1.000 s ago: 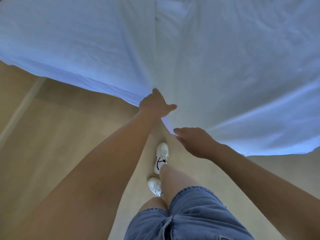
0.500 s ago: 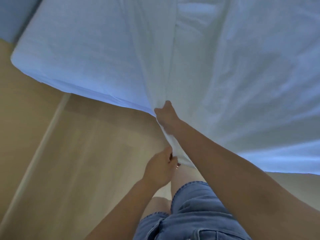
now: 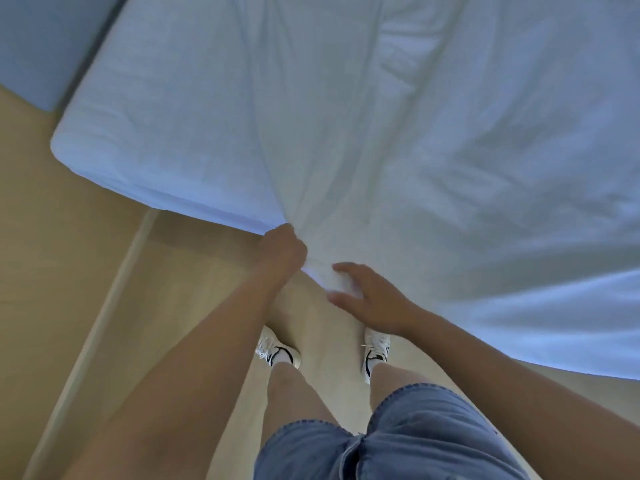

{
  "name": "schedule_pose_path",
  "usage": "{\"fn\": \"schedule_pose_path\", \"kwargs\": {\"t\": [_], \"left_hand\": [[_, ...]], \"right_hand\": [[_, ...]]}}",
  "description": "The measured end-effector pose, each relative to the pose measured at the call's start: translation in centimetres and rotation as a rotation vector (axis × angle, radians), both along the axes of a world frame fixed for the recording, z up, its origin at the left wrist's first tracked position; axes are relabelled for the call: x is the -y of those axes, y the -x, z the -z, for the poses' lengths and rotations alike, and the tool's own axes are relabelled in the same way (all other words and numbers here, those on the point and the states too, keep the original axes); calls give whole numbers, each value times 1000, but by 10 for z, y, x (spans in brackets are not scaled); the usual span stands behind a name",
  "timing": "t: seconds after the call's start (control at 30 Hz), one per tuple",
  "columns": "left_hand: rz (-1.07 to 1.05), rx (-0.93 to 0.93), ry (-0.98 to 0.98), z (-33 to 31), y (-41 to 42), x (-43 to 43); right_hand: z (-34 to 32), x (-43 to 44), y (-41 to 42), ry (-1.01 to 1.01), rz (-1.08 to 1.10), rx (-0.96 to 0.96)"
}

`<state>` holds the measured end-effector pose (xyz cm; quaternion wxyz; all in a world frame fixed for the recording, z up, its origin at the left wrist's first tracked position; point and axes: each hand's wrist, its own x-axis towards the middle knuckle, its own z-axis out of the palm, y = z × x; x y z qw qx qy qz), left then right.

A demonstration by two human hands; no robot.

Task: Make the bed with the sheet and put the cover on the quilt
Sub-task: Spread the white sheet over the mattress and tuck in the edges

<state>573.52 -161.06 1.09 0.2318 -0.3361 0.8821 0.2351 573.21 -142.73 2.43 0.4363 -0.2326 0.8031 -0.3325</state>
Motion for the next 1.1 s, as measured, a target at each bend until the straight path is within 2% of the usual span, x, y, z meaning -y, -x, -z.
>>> {"fn": "schedule_pose_path", "kwargs": {"t": [0.07,0.13,0.2,0.23,0.27,0.3,0.33,0.4,0.43,0.47,0.5,0.57,0.6,0.63,0.7,0.8,0.87,0.93,1.0,1.07,1.1], "left_hand": [[-149,-160,-150,-7,-27,20],[-159,-242,-268,-13,-57,28],[-61,-213,-383,-17,-80,36],[35,-171,-414,-17,-85,42],[103,-138,-457,-20,-87,51],[91,-138,-508,-20,-86,67],[-10,-185,-544,-25,-80,87],[-356,-416,-510,-32,-60,134],[-466,-510,-467,-34,-49,158],[-459,-513,-416,-36,-36,180],[-353,-410,-357,-33,-26,200],[32,-53,-142,-21,-14,227],[193,44,-36,-12,-11,237],[287,58,32,-4,-11,248],[265,-33,37,0,-14,267],[106,-194,-38,-3,-36,289],[158,-228,-83,-5,-62,289],[213,-200,-206,-4,-84,289],[192,-154,-337,5,-95,297],[49,-96,-426,12,-86,318],[-104,-140,-446,15,-74,331]], "right_hand": [[-5,38,14,55,319,6],[-4,88,32,79,502,188],[-1,143,47,89,665,425],[1,168,51,100,735,442],[4,191,52,102,771,381],[5,212,49,85,738,271],[4,230,41,57,635,145],[-5,254,21,-15,285,-123],[-7,263,9,-31,115,-230],[-9,269,-2,-53,-23,-294],[-10,274,-14,-87,-143,-324],[-4,278,-32,-166,-333,-362],[0,277,-36,-181,-385,-357],[4,277,-37,-173,-399,-315],[8,279,-28,-108,-259,-165],[9,307,8,22,379,202],[20,338,39,86,706,513],[36,375,66,175,1012,714],[48,414,81,188,1225,695],[52,449,88,150,1135,522],[51,465,88,140,971,373]]}}
